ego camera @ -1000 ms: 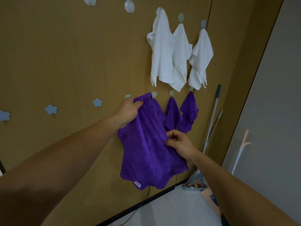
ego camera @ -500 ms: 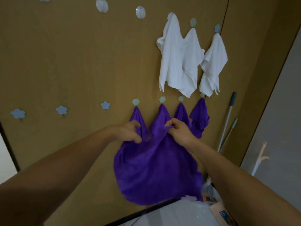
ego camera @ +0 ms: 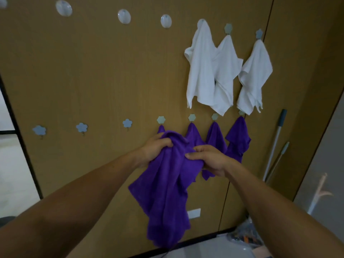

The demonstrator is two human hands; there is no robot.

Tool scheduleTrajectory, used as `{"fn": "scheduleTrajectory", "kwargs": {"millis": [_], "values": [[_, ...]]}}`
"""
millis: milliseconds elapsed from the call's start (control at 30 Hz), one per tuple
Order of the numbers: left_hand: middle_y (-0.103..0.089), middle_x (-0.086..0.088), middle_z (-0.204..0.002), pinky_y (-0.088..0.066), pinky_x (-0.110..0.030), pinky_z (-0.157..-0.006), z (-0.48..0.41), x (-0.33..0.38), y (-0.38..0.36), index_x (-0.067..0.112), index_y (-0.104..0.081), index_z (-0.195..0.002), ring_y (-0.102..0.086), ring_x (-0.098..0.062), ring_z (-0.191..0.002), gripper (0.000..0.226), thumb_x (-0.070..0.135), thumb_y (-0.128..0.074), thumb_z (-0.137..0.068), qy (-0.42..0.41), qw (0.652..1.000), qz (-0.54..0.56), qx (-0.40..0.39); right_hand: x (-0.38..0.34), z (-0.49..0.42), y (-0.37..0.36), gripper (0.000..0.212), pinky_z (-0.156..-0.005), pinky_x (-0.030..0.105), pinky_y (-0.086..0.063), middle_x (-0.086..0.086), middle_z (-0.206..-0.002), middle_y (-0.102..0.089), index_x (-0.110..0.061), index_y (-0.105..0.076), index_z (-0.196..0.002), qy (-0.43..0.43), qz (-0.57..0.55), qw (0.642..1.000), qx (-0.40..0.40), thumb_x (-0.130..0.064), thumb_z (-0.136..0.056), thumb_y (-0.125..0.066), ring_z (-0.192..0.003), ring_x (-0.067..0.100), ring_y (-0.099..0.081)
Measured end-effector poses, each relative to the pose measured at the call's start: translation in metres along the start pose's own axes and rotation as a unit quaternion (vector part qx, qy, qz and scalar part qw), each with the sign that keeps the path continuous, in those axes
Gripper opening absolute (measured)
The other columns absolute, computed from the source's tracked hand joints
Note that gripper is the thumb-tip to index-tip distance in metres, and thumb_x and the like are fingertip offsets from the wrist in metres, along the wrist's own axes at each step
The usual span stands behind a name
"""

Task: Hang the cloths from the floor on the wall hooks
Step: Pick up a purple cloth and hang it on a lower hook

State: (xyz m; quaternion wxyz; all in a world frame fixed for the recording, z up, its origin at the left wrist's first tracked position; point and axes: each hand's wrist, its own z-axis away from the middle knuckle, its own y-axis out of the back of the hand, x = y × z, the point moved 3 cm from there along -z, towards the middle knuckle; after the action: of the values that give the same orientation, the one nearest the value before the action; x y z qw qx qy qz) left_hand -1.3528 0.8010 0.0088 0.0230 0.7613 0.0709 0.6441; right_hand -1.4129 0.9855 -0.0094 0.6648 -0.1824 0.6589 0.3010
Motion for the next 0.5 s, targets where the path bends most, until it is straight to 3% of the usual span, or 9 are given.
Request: {"fn": "scheduleTrajectory", "kwargs": {"millis": [100, 200, 300, 367, 433, 500], "values": [[-0.071, 0.006, -0.099, -0.052, -0.019, -0.078, 0.004, 0.0, 0.003, 0.026, -0.067, -0.105, -0.067, -0.01, -0.094, 0.022, 0.039, -0.061, -0.089, -0.07, 0.992, -0.102, -0.012, -0.005, 0.0, 0.002, 0.018, -0.07, 0.035, -0.05, 0.009, -0.084, -0.065, -0.011, -0.064, -0.095, 0.028, -0.041, 0.997, 0.053, -0.025, -0.086, -0.071, -0.076, 0.02, -0.062], [-0.072, 0.01, -0.091, -0.049, -0.015, -0.07, 0.007, 0.0, 0.011, 0.037, -0.07, -0.09, -0.068, -0.007, -0.087, 0.018, 0.041, -0.053, -0.095, -0.086, 0.984, -0.149, 0.038, -0.009, -0.001, -0.003, 0.019, -0.06, 0.032, -0.048, 0.003, -0.079, -0.069, -0.011, -0.069, -0.1, 0.044, 0.004, 0.997, 0.069, -0.025, -0.087, -0.07, -0.064, 0.013, -0.063], [-0.073, 0.002, -0.092, -0.052, -0.019, -0.074, 0.007, -0.002, 0.023, 0.027, -0.073, -0.093, -0.068, -0.012, -0.087, 0.018, 0.027, -0.055, -0.095, -0.093, 0.984, -0.136, 0.073, -0.015, -0.002, -0.007, 0.03, -0.083, 0.044, -0.054, 0.009, -0.098, -0.072, -0.008, -0.068, -0.112, 0.049, -0.021, 0.993, 0.101, -0.017, -0.084, -0.073, -0.088, 0.021, -0.068], [-0.073, 0.002, -0.093, -0.053, -0.02, -0.077, 0.01, -0.003, 0.028, 0.027, -0.073, -0.094, -0.068, -0.011, -0.088, 0.02, 0.016, -0.056, -0.094, -0.099, 0.982, -0.143, 0.073, -0.019, -0.004, -0.009, 0.035, -0.091, 0.047, -0.052, 0.012, -0.105, -0.071, -0.006, -0.067, -0.113, 0.05, -0.045, 0.989, 0.13, -0.013, -0.081, -0.076, -0.096, 0.026, -0.068], [-0.072, 0.005, -0.086, -0.052, -0.019, -0.073, 0.014, -0.003, 0.032, 0.036, -0.072, -0.083, -0.066, -0.008, -0.082, 0.032, 0.008, -0.059, -0.09, -0.108, 0.98, -0.133, 0.1, -0.024, -0.008, -0.014, 0.035, -0.085, 0.041, -0.055, 0.012, -0.101, -0.071, -0.003, -0.065, -0.113, 0.054, -0.075, 0.987, 0.135, -0.008, -0.08, -0.075, -0.09, 0.022, -0.069], [-0.07, 0.005, -0.077, -0.052, -0.023, -0.069, 0.018, -0.007, 0.035, 0.038, -0.071, -0.075, -0.066, -0.009, -0.075, 0.034, 0.008, -0.063, -0.088, -0.095, 0.982, -0.121, 0.109, -0.032, -0.01, -0.022, 0.031, -0.068, 0.025, -0.058, 0.009, -0.091, -0.07, -0.002, -0.065, -0.113, 0.065, -0.098, 0.985, 0.125, -0.002, -0.082, -0.072, -0.073, 0.012, -0.068]]}}
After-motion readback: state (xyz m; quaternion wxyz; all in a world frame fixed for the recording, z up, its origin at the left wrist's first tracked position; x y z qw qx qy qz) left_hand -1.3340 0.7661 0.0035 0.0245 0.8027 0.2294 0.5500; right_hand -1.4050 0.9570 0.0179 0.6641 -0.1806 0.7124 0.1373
